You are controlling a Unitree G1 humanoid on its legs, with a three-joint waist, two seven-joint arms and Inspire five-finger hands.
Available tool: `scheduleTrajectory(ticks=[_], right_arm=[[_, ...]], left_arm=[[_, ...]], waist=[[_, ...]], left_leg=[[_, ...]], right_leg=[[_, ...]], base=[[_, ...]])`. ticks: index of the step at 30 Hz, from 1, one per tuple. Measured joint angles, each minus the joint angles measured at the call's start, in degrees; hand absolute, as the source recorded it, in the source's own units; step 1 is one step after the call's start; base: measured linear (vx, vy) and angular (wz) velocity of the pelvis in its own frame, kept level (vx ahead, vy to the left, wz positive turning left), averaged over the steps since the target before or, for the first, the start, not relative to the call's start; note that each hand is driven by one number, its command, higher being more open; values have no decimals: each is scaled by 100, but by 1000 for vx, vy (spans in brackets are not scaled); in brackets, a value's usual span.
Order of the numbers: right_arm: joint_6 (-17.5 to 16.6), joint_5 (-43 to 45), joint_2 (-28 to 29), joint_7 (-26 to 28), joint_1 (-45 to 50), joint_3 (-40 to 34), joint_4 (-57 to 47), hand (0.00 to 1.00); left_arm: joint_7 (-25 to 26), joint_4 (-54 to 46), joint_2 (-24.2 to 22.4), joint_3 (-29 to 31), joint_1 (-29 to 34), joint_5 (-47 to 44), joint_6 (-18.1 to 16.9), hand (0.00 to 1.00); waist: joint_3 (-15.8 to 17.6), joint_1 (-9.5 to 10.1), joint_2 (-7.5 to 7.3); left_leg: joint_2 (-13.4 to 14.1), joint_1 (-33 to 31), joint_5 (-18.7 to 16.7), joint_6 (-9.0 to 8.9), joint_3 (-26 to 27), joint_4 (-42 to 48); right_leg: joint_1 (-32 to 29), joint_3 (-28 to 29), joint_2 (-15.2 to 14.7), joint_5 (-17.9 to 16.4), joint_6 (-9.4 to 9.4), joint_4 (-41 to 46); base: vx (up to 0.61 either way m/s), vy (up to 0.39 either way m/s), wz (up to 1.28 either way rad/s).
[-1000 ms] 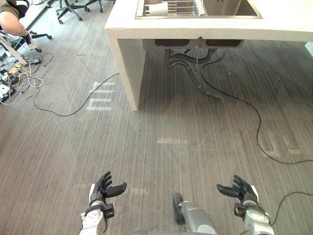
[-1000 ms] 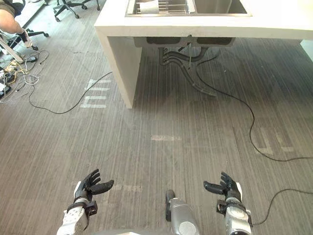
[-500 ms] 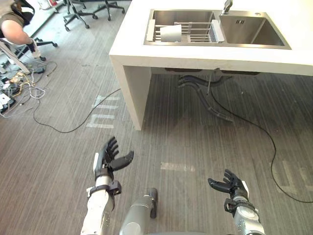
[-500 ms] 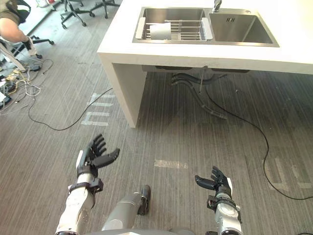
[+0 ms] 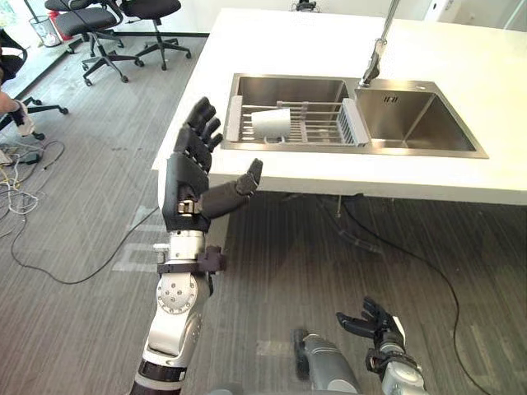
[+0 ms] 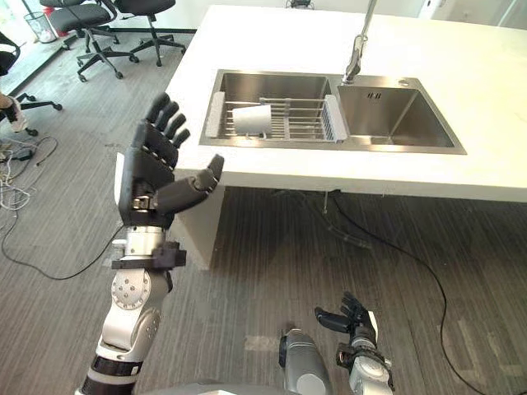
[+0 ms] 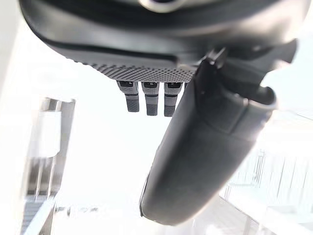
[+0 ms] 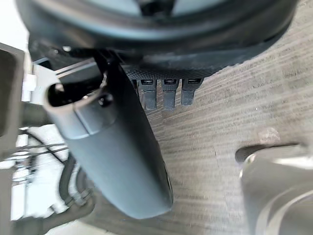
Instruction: Walk over to the sink, pick up the cup, carry it to the dishwasher, place the cup inside the dishwasher, then close the dishwasher door
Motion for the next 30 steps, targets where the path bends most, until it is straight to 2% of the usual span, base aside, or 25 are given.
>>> scheduleTrajectory(ticks=[2,3,4,5,6,7,9,10,11,12,13,14,15,18,22,24,27,30], right_arm=[[42,0,25,2,45,23,16,90],[44,2,12,25,152,126,-36,90],[43,17,-3,54,246,219,-172,90],[41,32,10,60,365,275,-330,90],[23,101,12,56,481,323,-504,90],[-16,116,0,63,507,318,-554,90],[-72,122,-70,65,459,306,-627,90],[-78,125,-103,66,422,307,-624,90],[-85,126,-123,72,390,307,-622,90],[-85,125,-141,77,379,308,-618,90],[-79,124,-178,92,378,310,-597,90],[-73,122,-96,94,350,311,-504,90],[-72,122,15,110,398,311,-500,90],[-71,121,87,142,556,311,-498,90],[-72,119,100,231,612,311,-498,90],[-72,116,98,260,644,309,-437,90],[-72,112,89,319,674,307,-299,90],[-67,110,66,358,683,302,-79,90]], left_arm=[[13,13,4,-1,0,37,9,90],[12,13,-32,-23,-7,38,27,90],[0,12,-59,-46,-11,41,48,90],[4,12,-60,-64,-7,45,74,90],[4,0,-67,-76,-10,49,77,90],[4,-28,-69,-72,-11,49,77,90],[3,-147,-66,-56,-34,65,78,90],[-5,-191,-48,-69,-89,192,76,90],[-26,-190,23,-68,-204,311,79,90],[-28,-189,44,-67,-263,401,83,90],[-35,-189,62,-70,-355,493,83,90],[-35,-166,149,-74,-394,532,97,90],[-51,-166,262,-90,-411,673,127,90],[-124,-160,487,-196,-473,740,204,90],[-298,-44,715,-313,-557,956,231,90],[-424,440,911,-448,-894,1105,254,90],[-558,874,1088,-466,-1037,1182,359,90],[-671,1263,1236,-466,-1199,1390,472,90]], waist=[[-14,-14,36],[0,-24,60],[23,-9,96],[39,65,133],[13,135,124],[2,142,119],[-25,205,156],[-18,298,126],[-33,317,139],[-31,305,136],[-84,315,232],[-87,290,117],[-137,268,-63],[-238,265,-251],[-297,264,-313],[-354,248,-342],[-429,126,-354],[-499,101,-354]], left_leg=[[176,-120,68,-121,-58,560],[302,-578,254,-372,-97,1814],[469,-1070,605,-472,-125,3033],[691,-1575,621,-445,-32,4182],[816,-1951,507,-443,83,4517],[834,-2127,441,-450,139,4447],[832,-2498,259,-430,247,3737],[761,-2535,244,-409,276,2936],[571,-2504,413,-395,151,1944],[473,-2491,629,-405,46,1502],[351,-2406,1498,-426,-126,835],[281,-2290,1507,-425,-65,790],[164,-2130,1533,-382,32,585],[-17,-1936,1574,-287,220,268],[-78,-1717,1607,-235,429,-5],[-89,-1648,1687,-219,467,-197],[-101,-1578,1851,-227,506,-496],[-123,-1534,1988,-232,576,-722]], right_leg=[[196,-125,165,-218,-190,39],[503,-229,299,-319,-297,-119],[822,-274,414,-370,-377,-312],[1278,-270,580,-410,-453,-571],[1635,-242,641,-438,-500,-799],[1763,-219,640,-445,-510,-906],[2064,-93,624,-448,-514,-1176],[2199,42,590,-451,-508,-1282],[2259,118,509,-500,-437,-1306],[2266,144,483,-541,-394,-1294],[2270,255,513,-667,-295,-1209],[2316,338,438,-762,-221,-1139],[2324,406,271,-846,-158,-1097],[2328,592,72,-893,-81,-1110],[2403,798,-15,-870,-21,-1246],[2405,850,-48,-851,7,-1319],[2343,889,-51,-798,21,-1399],[2269,964,-39,-742,38,-1441]], base=[[501,-283,9],[373,-225,18],[436,-241,8],[479,-223,-7],[450,-199,-16],[416,-145,-16],[278,-19,-24],[289,78,-38],[272,100,-31],[243,141,-25],[232,157,-23],[226,150,-28],[205,113,-17],[170,95,-17],[48,46,-22],[-14,8,-10],[-14,-19,-7],[20,-10,-12]])
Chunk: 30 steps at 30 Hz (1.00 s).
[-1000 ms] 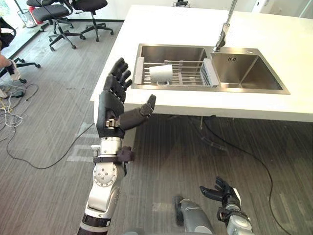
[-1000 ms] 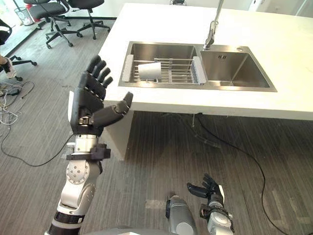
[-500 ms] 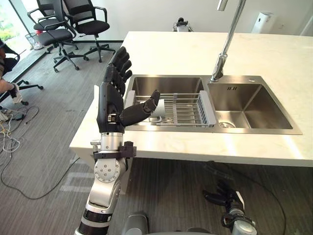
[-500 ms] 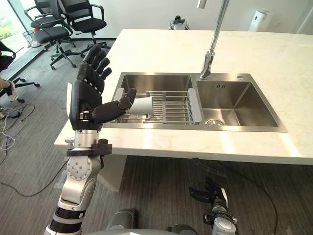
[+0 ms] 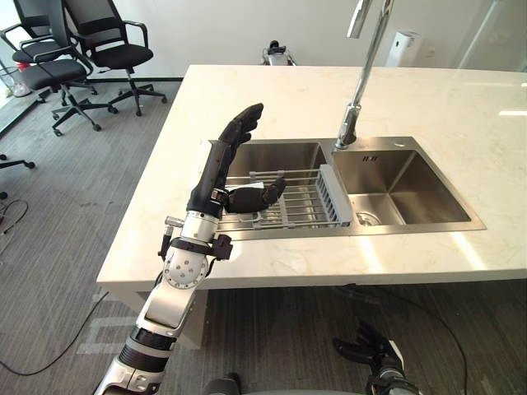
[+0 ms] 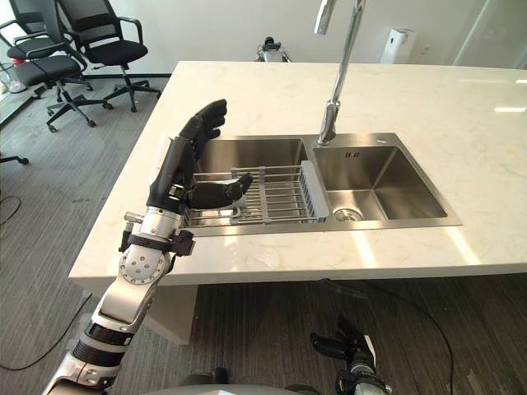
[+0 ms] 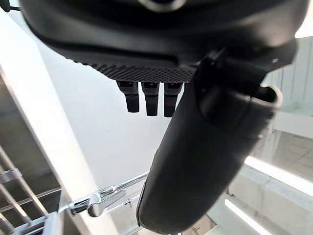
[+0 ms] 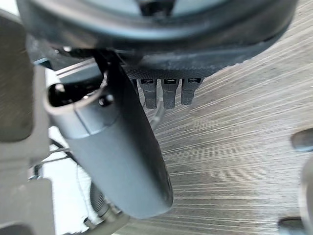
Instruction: Walk over to the sink, pick up the cup, carry it to the dishwasher, place the cup inside the dishwasher, then close the dishwasher door
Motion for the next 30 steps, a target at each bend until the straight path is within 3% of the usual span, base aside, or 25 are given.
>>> scheduleTrajectory(ticks=[8,17,24,30], right_arm=[[9,-9,-53,75,-32,-1,344,90],[10,-11,-55,87,5,8,493,90],[9,-59,-48,104,-4,10,492,90],[6,-59,-43,102,-129,10,491,90]], left_arm=[[-110,1123,422,4,-675,378,178,90],[-92,1951,717,3,-825,924,357,90],[-100,2196,944,-6,-914,1495,398,90],[-99,2443,1101,-162,-1216,1666,455,90]], waist=[[-10,-150,-1],[5,-243,1],[40,-298,-37],[162,-328,-85]], left_leg=[[-65,131,315,67,79,-540],[-222,416,753,131,4,-1344],[-338,332,756,191,6,-1344],[-381,282,789,252,7,-1343]], right_leg=[[-67,123,-32,213,67,-260],[-132,153,-156,316,165,-400],[-149,166,-295,340,313,-551],[-180,162,-339,382,290,-604]], base=[[-15,8,-5],[-46,27,-1],[0,0,0],[0,0,0]])
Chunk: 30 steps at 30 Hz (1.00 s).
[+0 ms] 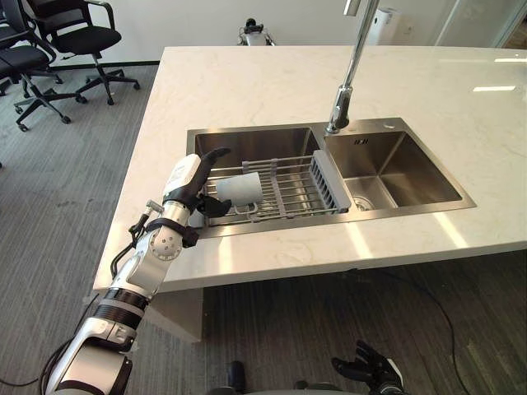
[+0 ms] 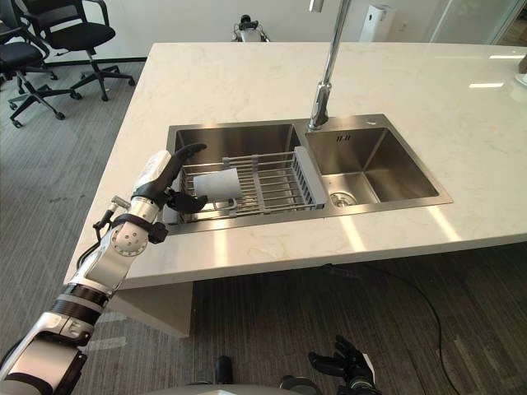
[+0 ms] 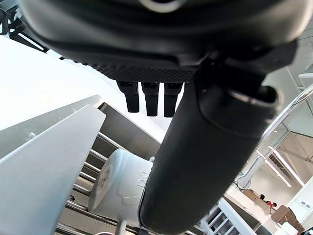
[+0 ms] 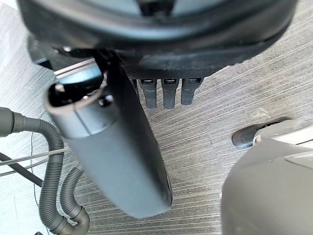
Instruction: Walk over to the sink, pick up the cup, carry it to the dishwasher, place the cup inside the dishwasher, then close the dishwasher door
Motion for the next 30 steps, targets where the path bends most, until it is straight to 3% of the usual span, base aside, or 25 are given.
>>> scheduleTrajectory(ticks=[15,16,30], right_arm=[[-26,-3,2,-42,-198,2,3,90],[-26,-3,2,-44,-199,2,3,90],[-114,-3,-3,-110,-364,129,8,90]], left_arm=[[-113,250,-29,-735,-523,807,22,90],[-113,250,-29,-735,-523,807,22,30],[-163,393,3,-928,-936,1153,-18,30]], waist=[[316,-177,19],[317,-185,20],[404,-276,102]], left_leg=[[-5,-126,-7,9,-39,0],[-6,-126,-7,9,-39,0],[-8,-126,-8,10,-35,-1]], right_leg=[[-127,56,13,81,4,-94],[-127,56,12,81,5,-94],[-123,58,5,91,10,-119]], base=[[1,-12,-2],[0,0,0],[0,0,0]])
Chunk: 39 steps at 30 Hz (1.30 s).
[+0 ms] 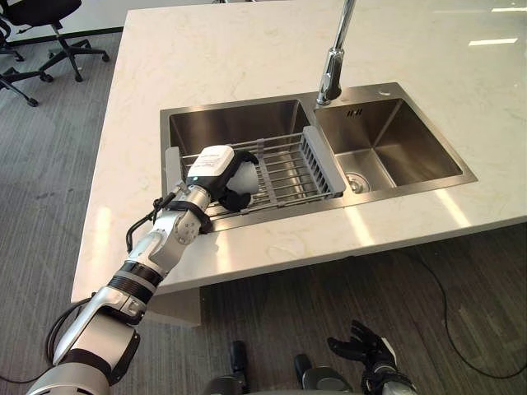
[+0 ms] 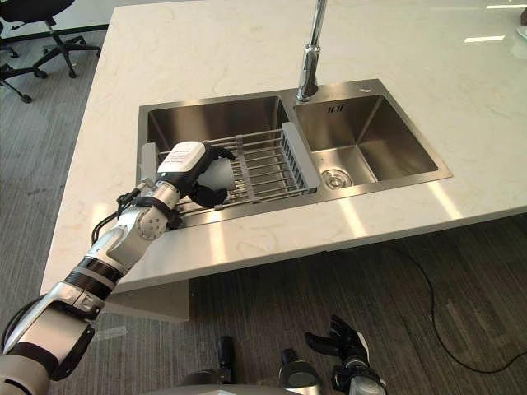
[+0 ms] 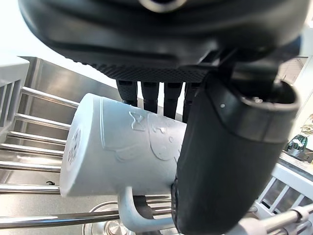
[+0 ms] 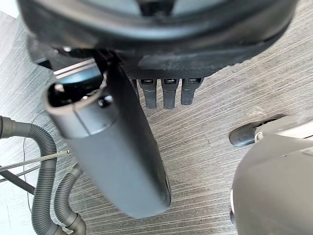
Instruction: Walk over to the sink, pick up the cup, carry it to the dishwasher, place the cup inside the dishwasher, then close the dishwasher door
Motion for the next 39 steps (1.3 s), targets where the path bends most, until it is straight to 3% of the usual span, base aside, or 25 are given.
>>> scheduleTrajectory(ticks=[12,17,21,27,32,39], right_arm=[[-3,1,-5,-46,64,-1,-13,90],[-3,0,-6,-54,64,-4,-28,90],[-4,0,-6,-61,66,-3,-35,90],[-3,2,-9,-133,108,-4,-34,90],[-3,6,-8,-144,126,-5,-34,90],[-2,24,-4,-150,201,-7,-34,90]], left_arm=[[45,-142,-36,92,110,-247,52,30],[133,-1220,-266,329,503,-612,60,30],[332,-1946,-810,527,778,-944,-91,30],[709,-2934,-1456,1020,1476,-1995,-351,30],[935,-3408,-1681,1397,1953,-3012,-433,30],[877,-3924,-1956,1725,2826,-4537,-690,30]], waist=[[15,-5,25],[15,11,25],[15,2,26],[9,21,35],[8,114,36],[-53,194,56]], left_leg=[[22,64,2,1,-33,1],[16,97,1,1,-63,1],[22,164,-2,-3,-64,-1],[49,217,-6,-11,-42,-1],[53,285,-6,-10,-25,-1],[60,350,-43,-54,-18,-2]], right_leg=[[110,-26,-10,33,0,-31],[162,-39,-14,33,0,-29],[221,-34,-9,30,-2,-17],[231,-3,23,12,-19,53],[286,14,26,13,-18,67],[356,20,30,12,-18,76]], base=[[0,0,1],[-6,-15,4],[-29,-18,-1],[-19,-20,-2],[0,0,0],[-24,-23,0]])
